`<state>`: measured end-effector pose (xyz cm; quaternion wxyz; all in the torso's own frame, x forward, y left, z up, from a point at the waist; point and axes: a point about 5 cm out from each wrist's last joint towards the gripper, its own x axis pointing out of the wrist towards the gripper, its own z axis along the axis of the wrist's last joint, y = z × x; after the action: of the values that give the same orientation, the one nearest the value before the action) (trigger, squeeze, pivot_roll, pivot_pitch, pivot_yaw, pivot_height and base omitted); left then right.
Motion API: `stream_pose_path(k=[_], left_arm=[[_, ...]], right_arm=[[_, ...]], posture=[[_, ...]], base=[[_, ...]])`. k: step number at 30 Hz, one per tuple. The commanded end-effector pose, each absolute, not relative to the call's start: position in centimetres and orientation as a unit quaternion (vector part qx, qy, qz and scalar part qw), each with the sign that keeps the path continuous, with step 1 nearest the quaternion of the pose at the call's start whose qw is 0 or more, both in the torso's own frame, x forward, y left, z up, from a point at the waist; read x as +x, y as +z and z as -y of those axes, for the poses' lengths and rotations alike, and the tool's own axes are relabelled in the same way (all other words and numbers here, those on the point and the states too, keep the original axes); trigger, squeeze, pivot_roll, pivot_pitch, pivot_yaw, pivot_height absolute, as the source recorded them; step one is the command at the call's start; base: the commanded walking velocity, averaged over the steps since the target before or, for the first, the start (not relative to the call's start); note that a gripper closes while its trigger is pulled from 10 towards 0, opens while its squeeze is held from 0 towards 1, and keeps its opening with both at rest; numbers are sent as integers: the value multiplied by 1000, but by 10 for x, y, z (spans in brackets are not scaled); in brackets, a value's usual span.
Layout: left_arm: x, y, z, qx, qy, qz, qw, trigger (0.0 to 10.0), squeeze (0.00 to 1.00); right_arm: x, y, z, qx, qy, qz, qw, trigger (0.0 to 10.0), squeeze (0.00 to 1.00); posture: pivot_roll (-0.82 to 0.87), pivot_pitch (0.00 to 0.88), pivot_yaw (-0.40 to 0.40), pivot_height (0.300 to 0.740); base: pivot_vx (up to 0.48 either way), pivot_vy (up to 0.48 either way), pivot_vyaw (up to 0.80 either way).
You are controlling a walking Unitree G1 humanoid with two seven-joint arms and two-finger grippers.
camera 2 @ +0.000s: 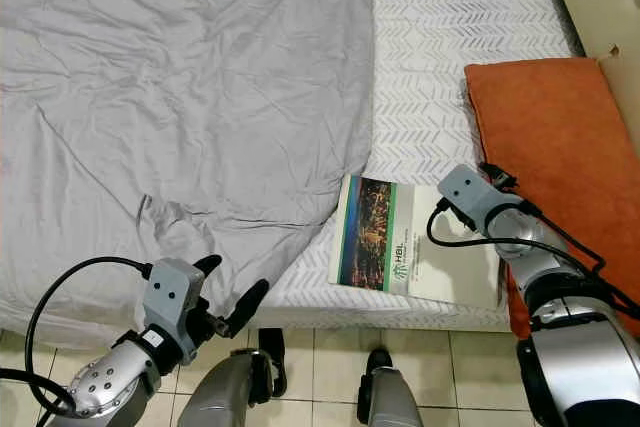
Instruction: Clean up the room
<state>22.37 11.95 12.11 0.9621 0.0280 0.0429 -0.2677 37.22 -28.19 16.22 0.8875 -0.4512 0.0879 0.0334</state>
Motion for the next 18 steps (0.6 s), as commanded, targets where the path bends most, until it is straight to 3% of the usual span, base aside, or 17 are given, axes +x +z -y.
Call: stream_pose_path(k=[1, 3, 6, 8, 9, 13, 17, 18], left_arm=[[218, 113, -118, 27, -269, -62, 961, 10000, 0], [220, 111, -117, 29, -267, -62, 961, 10000, 0], [221, 111, -117, 29, -262, -59, 963, 10000, 0], [222, 112, -115, 26, -259, -54, 964, 10000, 0], [222, 112, -115, 26, -259, -54, 964, 10000, 0], [228, 111, -115, 22, -247, -46, 968, 10000, 0], [230, 114, -117, 36, -243, -37, 969, 10000, 0], [231, 115, -118, 42, -243, -33, 969, 10000, 0]], right_arm=[[372, 168, 287, -424, 23, -77, 902, 10000, 1000], [372, 170, 286, -347, 15, -60, 936, 10000, 1000], [370, 164, 283, -288, 23, -53, 956, 10000, 1000], [365, 149, 275, -195, 45, -48, 979, 10000, 1000], [365, 149, 275, -195, 45, -48, 979, 10000, 1000], [354, 118, 251, -21, 75, -43, 996, 10000, 1000], [349, 99, 236, 50, 82, -64, 993, 10000, 1000], [348, 91, 228, 72, 84, -74, 991, 10000, 569]], posture=[[98, 482, 65, 740], [93, 469, 58, 740], [91, 455, 52, 740], [75, 410, 31, 740], [75, 410, 31, 740], [38, 404, 20, 740], [36, 421, 31, 740], [43, 429, 38, 740]], base=[[0, 0, 0], [0, 0, 0], [0, 0, 0], [0, 0, 0], [0, 0, 0], [0, 0, 0], [0, 0, 0], [0, 0, 0]])
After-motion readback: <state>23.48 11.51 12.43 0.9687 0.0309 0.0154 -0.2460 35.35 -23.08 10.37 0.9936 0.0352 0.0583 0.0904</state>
